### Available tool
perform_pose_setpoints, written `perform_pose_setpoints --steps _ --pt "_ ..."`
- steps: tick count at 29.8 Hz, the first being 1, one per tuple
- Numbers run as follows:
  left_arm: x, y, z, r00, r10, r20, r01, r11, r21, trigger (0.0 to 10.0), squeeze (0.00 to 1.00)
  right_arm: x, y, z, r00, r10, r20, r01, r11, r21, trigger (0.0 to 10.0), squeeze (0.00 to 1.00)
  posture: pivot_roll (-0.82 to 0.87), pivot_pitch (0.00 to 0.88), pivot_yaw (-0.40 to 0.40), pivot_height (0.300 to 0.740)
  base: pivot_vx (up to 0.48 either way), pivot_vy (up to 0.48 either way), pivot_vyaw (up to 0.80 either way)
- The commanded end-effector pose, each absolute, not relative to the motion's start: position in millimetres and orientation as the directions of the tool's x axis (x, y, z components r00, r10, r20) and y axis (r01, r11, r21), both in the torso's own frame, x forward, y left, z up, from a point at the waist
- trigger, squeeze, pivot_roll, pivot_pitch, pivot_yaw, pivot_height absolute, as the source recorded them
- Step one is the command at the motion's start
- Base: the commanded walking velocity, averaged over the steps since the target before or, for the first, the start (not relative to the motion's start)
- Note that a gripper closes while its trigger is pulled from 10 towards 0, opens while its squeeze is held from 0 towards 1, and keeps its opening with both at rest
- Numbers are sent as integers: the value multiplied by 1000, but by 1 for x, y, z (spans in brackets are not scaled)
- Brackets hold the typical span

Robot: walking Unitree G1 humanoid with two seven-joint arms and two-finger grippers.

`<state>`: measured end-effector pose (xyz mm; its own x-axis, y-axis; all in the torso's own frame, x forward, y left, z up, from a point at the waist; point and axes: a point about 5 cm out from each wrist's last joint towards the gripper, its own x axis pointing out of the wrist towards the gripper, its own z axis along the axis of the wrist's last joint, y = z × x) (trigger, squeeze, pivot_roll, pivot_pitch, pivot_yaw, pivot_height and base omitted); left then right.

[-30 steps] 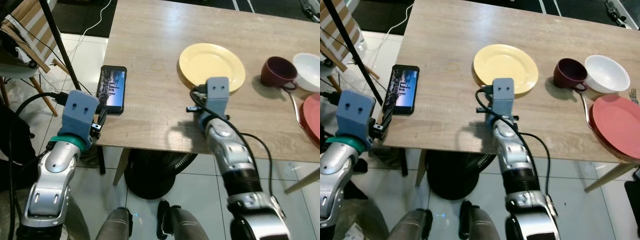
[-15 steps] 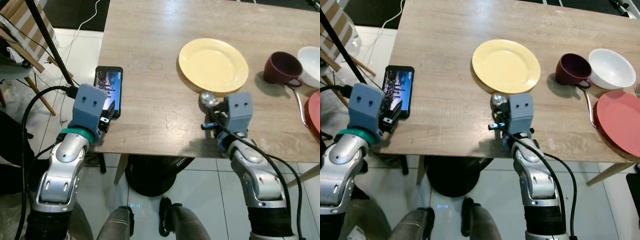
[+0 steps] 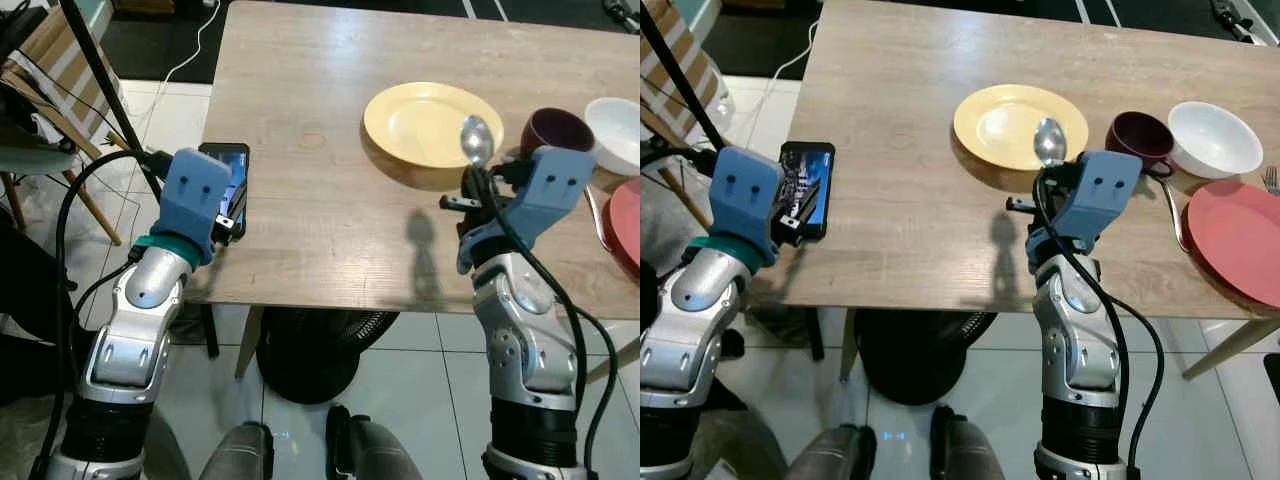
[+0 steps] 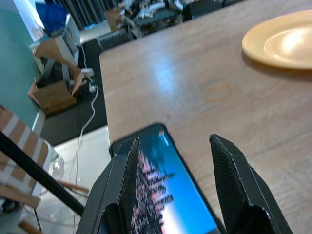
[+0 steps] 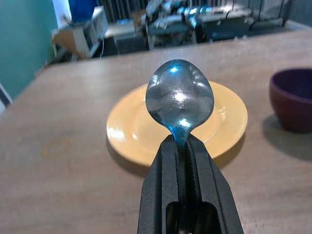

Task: Setting the table

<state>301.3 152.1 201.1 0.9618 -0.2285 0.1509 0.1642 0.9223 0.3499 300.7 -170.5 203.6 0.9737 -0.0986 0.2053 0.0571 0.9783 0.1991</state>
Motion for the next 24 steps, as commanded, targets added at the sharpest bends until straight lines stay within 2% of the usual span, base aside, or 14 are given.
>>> perform_pose_setpoints --steps 1,12,16,20,24 --pt "301 150 196 961 -242 134 179 914 363 10000 0 299 -173 206 967 -118 224 70 975 210 10000 0 86 27 12 740 0 0 0" --pt "303 143 201 948 -266 177 188 912 364 10000 0 297 -189 205 945 -228 236 174 958 228 10000 0 78 36 15 740 0 0 0" --pt "302 138 202 940 -283 191 206 917 343 10000 0 293 -193 207 928 -256 271 209 959 191 10000 0 70 43 19 740 0 0 0" --pt "305 135 196 958 -239 159 202 955 219 10000 0 289 -195 198 922 -286 260 245 953 179 10000 0 57 48 18 740 0 0 0" --pt "307 134 195 961 -233 151 202 959 199 10000 0 289 -195 195 923 -291 250 252 952 176 10000 0 54 46 18 740 0 0 0"
